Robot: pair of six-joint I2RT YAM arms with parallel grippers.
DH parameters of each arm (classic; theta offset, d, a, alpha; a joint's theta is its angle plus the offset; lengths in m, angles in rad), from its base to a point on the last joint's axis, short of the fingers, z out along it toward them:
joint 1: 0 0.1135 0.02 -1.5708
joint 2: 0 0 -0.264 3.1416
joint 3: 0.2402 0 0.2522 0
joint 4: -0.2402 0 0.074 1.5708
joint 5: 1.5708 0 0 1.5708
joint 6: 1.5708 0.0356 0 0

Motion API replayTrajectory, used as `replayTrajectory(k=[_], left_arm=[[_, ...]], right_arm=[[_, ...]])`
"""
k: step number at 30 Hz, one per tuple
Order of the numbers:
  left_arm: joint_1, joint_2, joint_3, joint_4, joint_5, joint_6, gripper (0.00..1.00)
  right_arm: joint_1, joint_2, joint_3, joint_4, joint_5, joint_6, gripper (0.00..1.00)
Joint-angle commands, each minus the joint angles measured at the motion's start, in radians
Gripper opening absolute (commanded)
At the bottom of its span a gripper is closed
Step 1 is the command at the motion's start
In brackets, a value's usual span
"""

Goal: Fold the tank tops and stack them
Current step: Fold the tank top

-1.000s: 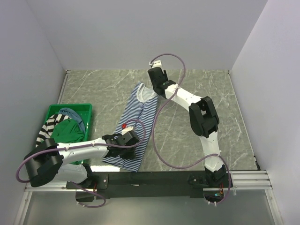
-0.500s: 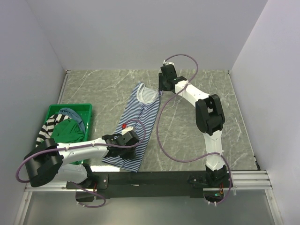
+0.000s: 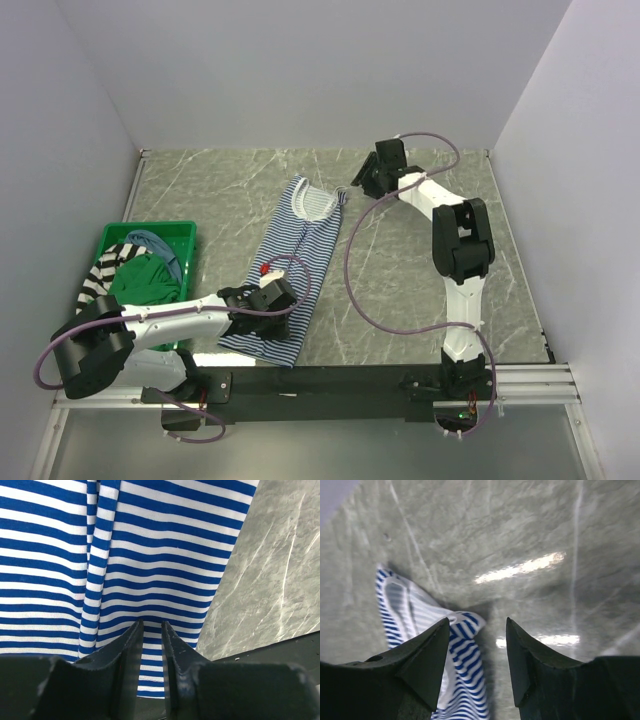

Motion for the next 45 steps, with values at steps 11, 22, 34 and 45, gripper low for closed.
replayTrajectory(k=[11,22,34,45], left_arm=[[-0.005,0.031,-0.037,-0.069,0.021,0.029,0.27],[-0.005,0.033,-0.037,-0.063,0.012,0.032,0.27],[-0.005,0.038,-0.034,-0.06,0.009,0.038,0.26],[-0.003,0.019,-0.054,-0.053,0.014,0.026,0.26]], right_arm=[[0.012,-0.057,-0.078,0.174,-0.08,0.402,0.68],[0.024,0.041,0.043,0.09,-0.086,0.495,0.69],[0.03,0.093,0.055,0.082,-0.107,0.55,0.64],[0.03,0.092,0.023,0.113,-0.109,0.492,0.1]])
